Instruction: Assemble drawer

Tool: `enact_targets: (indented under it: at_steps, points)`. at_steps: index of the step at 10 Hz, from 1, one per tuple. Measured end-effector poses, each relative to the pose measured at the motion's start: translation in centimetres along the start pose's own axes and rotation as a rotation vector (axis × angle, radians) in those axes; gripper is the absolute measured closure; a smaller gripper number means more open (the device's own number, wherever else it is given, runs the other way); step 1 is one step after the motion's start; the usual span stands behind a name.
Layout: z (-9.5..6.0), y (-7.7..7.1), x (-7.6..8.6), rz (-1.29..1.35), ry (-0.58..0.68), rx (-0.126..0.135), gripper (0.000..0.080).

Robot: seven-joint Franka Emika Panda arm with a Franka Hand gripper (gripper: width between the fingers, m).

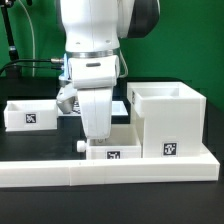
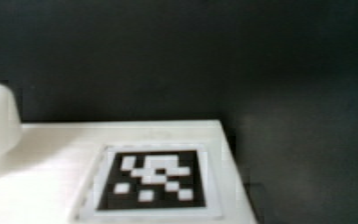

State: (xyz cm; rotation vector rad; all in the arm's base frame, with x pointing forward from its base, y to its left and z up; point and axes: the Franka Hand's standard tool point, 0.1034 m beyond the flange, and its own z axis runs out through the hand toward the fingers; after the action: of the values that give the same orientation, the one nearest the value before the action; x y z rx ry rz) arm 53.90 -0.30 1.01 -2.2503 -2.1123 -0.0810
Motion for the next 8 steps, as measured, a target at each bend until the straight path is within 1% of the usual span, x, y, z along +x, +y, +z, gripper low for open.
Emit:
enact_targets:
  at_steps: [2,3,6,8]
  points:
    - [0.1,-0.1,-0.1,-0.036,-0.006,-0.001,0.0755]
    - [0.1,-0.1,0.1,-0.055,-0.011,-0.005,0.0755]
    - [0.2,-0.2,1.1,-0.106,-0.027,-0.007,0.0755]
    - [0.2,-0.1,1.0,-0.101,-0.028,-0.011,0.0755]
